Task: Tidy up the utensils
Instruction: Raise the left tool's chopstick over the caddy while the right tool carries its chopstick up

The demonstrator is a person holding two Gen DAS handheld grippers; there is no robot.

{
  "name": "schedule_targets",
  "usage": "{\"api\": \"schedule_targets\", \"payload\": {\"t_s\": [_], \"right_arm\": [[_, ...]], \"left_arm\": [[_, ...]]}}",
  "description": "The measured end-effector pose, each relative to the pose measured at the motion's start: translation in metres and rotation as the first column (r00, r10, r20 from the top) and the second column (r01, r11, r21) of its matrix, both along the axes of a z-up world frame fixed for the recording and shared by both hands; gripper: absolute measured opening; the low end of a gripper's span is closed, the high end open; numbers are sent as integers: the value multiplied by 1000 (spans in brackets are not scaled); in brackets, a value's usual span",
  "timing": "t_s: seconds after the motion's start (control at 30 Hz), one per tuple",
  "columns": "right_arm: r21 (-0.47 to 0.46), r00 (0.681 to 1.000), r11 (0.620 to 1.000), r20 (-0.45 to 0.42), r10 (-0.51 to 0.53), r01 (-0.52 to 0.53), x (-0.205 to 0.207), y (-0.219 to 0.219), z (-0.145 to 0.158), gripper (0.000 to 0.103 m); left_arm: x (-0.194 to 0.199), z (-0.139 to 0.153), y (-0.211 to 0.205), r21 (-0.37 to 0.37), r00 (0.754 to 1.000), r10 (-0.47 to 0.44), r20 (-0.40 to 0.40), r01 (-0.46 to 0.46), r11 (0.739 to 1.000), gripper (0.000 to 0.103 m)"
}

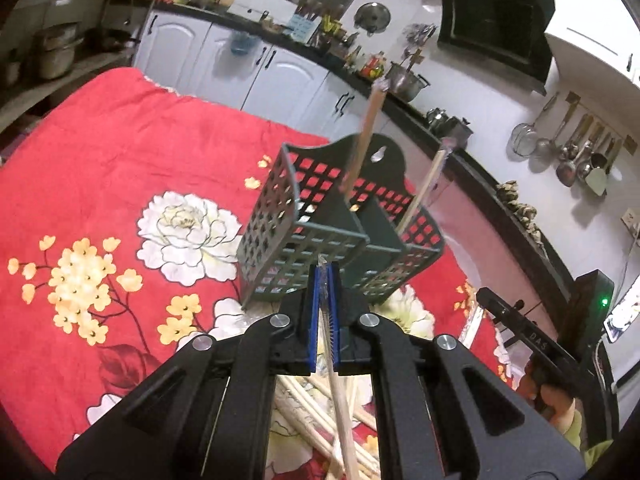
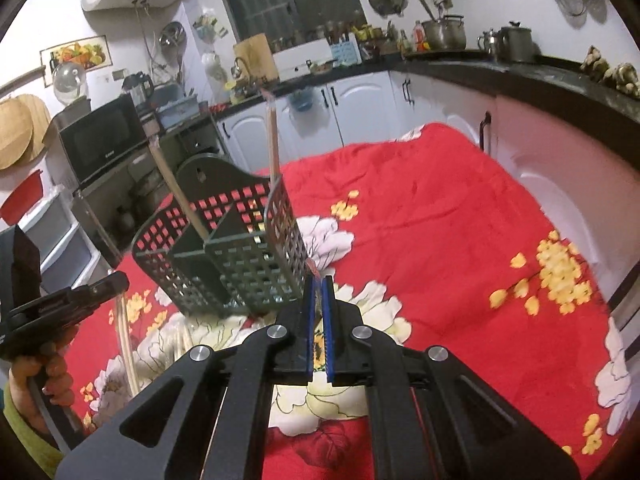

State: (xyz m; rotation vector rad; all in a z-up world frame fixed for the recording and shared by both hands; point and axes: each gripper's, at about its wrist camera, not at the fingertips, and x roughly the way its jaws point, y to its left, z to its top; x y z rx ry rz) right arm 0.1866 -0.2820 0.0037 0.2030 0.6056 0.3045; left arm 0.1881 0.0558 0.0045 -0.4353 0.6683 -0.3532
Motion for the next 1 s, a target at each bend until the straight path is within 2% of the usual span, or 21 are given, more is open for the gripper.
{"api": "schedule_targets", "payload": {"t_s": [0.37,0.7,1.0], "right_arm": [[3,993,998,103,61,-61,-22,12,41,3],[-13,970,991,205,132,-132,-37,35,83,2],[-24,952,988,263,156,-155,-44,43,104,2]], "left_arm": [[-15,33,-19,18,994,-49,101,47,999,2],[-20,62,-33,35,980,-83,179,78,996,2],[-17,85,-45,65,965,-113,237,100,993,2]]}}
